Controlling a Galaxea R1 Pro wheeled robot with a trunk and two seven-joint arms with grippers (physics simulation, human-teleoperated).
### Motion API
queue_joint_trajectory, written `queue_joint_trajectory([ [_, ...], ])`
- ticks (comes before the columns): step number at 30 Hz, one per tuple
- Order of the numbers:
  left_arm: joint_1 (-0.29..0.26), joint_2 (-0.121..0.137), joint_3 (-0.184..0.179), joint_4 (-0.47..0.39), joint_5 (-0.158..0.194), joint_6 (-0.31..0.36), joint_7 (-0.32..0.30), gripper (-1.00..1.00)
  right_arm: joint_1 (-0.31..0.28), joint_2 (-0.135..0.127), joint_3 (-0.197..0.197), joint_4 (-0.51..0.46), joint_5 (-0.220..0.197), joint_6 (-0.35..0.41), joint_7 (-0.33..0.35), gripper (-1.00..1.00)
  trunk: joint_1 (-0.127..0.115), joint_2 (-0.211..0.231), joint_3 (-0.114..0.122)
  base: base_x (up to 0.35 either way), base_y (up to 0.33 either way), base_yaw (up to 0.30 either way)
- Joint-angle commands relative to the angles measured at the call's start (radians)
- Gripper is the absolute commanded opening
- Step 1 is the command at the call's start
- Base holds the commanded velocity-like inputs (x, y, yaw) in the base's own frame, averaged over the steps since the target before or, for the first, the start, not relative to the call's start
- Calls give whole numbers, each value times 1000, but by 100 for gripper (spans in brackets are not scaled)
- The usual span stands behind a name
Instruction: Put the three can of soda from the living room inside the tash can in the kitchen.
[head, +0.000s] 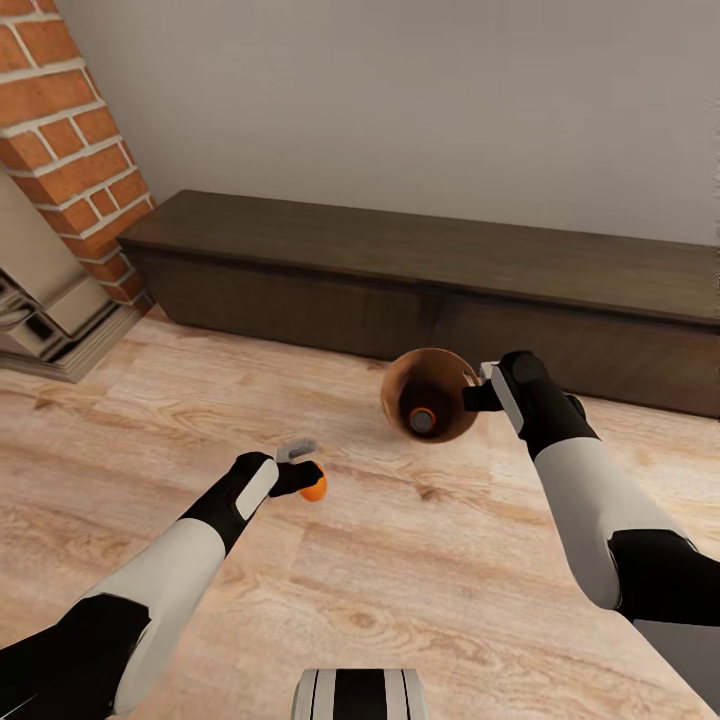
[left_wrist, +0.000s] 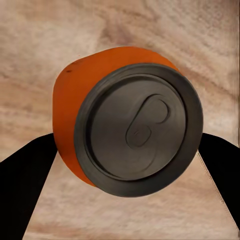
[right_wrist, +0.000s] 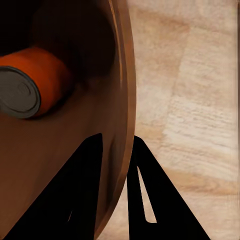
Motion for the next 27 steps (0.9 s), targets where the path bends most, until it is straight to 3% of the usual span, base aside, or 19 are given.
queue_joint_trajectory([
  [1,0,0,0,0,0,0,0,-100,0,0,-1,0,-10,0,4,-100,0,0,4,0,0,0],
  [6,0,0,0,-7,0,3,-6,-100,1,0,0,1,-10,0,4,-100,-3,1,23,0,0,0],
  [12,0,3,2,-48,2,54,-9,-100,4,0,-1,7,-10,0,4,-100,-5,3,47,0,0,0],
  [17,1,7,6,-260,3,157,-10,-100,6,0,-2,14,-11,0,4,-100,-8,4,66,0,0,0],
  [18,17,10,9,-438,6,260,-10,-100,6,2,-3,17,-12,0,4,-100,-8,4,70,0,0,0],
  [22,43,12,10,-538,9,318,-10,-100,7,8,-3,18,-13,0,4,-100,-10,5,85,0,0,0],
  [27,109,12,11,-743,13,430,-10,-100,12,17,-3,29,-13,0,5,-100,-12,6,105,0,0,0],
])
